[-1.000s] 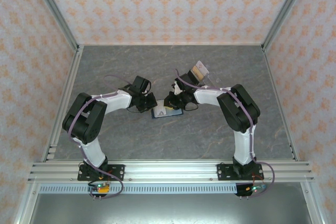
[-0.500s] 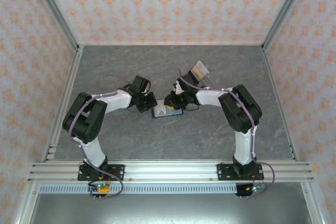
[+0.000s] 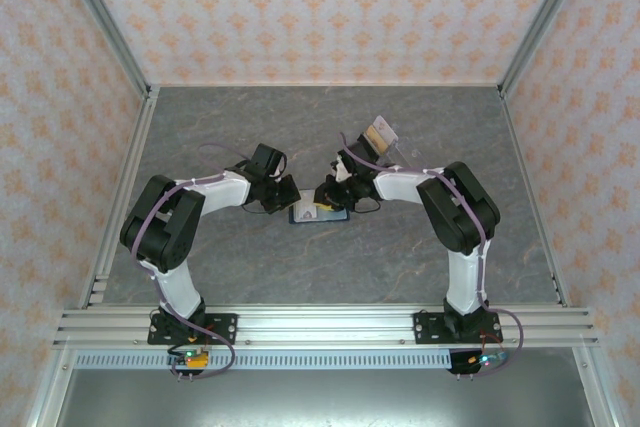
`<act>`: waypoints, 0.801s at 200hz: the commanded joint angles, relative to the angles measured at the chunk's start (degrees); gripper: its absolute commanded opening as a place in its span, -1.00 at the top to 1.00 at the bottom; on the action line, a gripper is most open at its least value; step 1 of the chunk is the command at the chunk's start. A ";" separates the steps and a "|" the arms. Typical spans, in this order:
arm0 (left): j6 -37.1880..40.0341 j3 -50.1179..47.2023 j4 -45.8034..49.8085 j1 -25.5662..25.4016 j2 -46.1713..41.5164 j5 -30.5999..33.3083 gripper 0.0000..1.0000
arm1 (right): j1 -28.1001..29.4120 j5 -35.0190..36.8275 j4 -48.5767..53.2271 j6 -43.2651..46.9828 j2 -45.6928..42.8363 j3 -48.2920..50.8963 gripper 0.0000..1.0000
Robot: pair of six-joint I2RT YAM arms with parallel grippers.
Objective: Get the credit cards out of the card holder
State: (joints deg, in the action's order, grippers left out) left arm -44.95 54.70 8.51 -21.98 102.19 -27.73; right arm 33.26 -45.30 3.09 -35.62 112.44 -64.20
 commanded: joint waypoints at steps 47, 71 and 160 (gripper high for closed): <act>0.83 -1.85 2.65 0.36 2.49 1.49 0.82 | 0.07 -2.43 -4.07 -1.81 2.07 -0.03 0.67; 0.74 -2.12 2.61 0.40 2.43 1.52 0.82 | 0.06 -2.98 -7.22 -3.34 2.04 0.63 0.71; 1.00 -2.94 2.24 1.05 2.06 1.45 0.83 | -0.70 -2.69 -11.93 -5.21 0.25 3.25 0.81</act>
State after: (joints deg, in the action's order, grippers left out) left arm -44.93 54.15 7.16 -20.95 102.19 -27.73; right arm 32.58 -47.46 -4.89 -40.32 113.43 -61.43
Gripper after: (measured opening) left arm 0.089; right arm 0.096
